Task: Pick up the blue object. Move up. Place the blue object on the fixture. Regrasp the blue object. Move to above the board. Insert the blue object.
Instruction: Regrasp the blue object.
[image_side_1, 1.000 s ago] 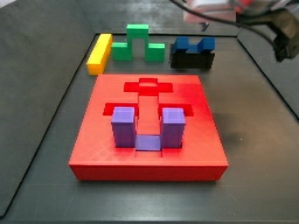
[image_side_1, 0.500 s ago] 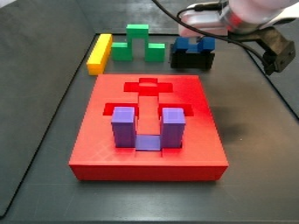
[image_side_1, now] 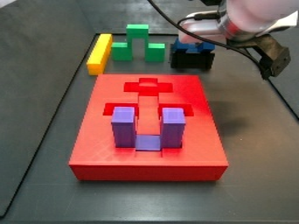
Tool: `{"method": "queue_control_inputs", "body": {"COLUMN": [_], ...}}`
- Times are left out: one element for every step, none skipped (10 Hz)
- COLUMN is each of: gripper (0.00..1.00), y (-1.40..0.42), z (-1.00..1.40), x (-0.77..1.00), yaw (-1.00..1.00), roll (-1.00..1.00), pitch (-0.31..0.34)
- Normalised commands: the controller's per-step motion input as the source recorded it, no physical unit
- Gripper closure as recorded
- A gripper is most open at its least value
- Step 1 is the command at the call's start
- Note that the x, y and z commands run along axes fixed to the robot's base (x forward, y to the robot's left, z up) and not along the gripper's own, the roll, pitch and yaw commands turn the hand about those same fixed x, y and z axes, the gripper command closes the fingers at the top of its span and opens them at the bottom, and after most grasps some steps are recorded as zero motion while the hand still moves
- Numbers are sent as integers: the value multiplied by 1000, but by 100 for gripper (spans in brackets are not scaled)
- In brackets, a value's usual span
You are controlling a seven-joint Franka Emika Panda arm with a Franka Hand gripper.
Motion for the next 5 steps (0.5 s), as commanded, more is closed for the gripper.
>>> {"method": "queue_control_inputs", "body": {"gripper": [0,0,0,0,0], "y": [83,163,186,171,103], "z": [-234,-169,-83,-23,0], "x": [211,186,126,26,0], "yaw": [49,29,23,0,0], "roll": [146,43,0,0,0], "pitch": [69,109,109,86,54]}}
